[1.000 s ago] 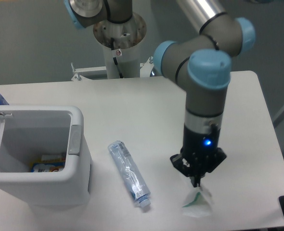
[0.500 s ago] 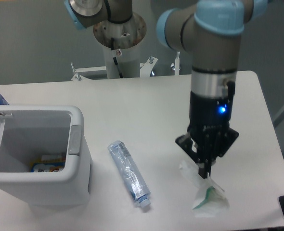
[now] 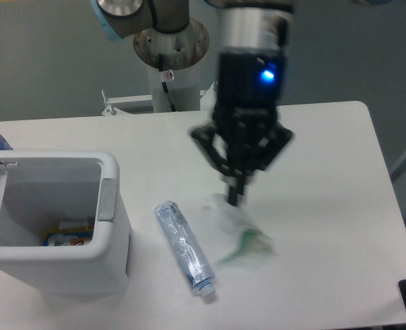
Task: Place the trash in the trash can
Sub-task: 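Carry the white wrapper over the trash bin opening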
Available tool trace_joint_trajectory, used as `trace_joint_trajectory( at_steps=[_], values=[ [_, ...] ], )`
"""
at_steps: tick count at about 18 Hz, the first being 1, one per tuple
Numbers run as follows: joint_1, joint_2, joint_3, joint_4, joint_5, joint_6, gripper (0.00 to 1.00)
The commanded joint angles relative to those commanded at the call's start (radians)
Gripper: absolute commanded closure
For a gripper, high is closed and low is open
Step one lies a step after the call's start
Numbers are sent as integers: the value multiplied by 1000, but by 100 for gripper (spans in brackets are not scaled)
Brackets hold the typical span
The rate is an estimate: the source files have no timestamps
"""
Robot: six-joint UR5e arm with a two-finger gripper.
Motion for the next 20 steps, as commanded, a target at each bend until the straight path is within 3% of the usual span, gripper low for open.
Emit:
trace_joint_trajectory(
  at_steps=[8,20],
  values=[
    [-207,39,-101,2,3,-3,100],
    [-250,-7,-195,9,9,3,99]
  ],
)
